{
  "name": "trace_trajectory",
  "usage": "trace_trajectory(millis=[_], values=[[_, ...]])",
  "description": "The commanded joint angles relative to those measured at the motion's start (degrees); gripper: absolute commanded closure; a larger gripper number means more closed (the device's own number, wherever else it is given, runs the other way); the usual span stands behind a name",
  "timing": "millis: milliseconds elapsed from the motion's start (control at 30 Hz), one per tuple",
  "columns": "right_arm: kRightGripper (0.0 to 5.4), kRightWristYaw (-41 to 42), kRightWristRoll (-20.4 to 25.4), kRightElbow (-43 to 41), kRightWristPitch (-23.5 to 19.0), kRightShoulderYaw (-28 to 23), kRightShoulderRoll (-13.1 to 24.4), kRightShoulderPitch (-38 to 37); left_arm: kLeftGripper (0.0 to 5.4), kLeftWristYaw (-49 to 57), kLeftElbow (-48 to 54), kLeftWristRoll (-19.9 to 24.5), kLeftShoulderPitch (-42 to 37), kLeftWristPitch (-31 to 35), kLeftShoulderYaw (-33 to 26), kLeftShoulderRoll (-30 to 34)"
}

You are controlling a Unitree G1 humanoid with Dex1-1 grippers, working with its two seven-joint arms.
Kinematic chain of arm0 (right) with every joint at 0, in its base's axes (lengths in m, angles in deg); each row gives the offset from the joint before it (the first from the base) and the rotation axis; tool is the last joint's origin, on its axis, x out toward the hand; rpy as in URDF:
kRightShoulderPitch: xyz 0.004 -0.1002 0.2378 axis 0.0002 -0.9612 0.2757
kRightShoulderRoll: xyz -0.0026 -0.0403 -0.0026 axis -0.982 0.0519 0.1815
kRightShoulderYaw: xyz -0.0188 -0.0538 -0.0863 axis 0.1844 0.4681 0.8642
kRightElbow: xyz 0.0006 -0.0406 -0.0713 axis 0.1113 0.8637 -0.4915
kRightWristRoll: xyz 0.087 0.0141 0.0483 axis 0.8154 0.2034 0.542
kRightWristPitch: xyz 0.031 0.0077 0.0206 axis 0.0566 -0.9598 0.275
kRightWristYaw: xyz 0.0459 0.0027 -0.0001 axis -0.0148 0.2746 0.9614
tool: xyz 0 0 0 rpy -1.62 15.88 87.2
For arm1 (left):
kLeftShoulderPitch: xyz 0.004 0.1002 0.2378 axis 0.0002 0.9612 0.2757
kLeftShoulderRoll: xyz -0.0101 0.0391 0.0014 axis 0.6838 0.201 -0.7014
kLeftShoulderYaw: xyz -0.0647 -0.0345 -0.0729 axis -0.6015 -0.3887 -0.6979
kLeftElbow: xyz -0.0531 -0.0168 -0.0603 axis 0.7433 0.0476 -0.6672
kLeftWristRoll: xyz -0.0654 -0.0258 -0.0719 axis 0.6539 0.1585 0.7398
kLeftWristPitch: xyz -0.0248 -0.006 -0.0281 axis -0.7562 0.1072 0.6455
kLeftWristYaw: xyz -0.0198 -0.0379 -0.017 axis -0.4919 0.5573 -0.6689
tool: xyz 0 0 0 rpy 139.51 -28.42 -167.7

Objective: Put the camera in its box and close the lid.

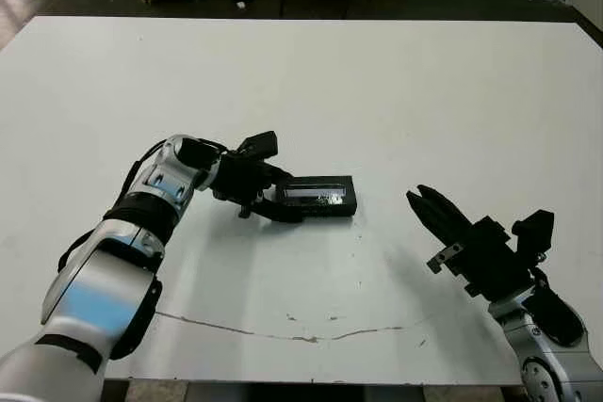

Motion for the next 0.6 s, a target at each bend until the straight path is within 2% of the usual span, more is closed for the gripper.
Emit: trace_trajectory(millis=[33, 200, 367, 600], values=[[5.40, 0.32, -0.43, 1.12, 0.22, -0.16, 0.54, -0.03, 3.03, 0.02, -1.62, -3.18, 0.48, 0.98, 3.12, -3.73], [5.40, -0.60, -0.22, -0.08, -0.74, -0.21, 0.45, -0.53, 3.03, -0.10, -1.41, -4.24, 0.89, 0.20, 4.21, -3.14], [5.40, -1.05, -0.45, -0.84, -1.30, -0.03, 0.53, -0.89, 1.95, -0.64, -1.47, -6.24, 1.83, -6.98, 6.22, -1.21], [5.40, -2.25, -0.27, -1.94, -3.32, 0.23, 0.65, -0.92, 0.34, 0.08, -3.64, -5.25, 3.64, -10.76, 4.95, 0.21]])
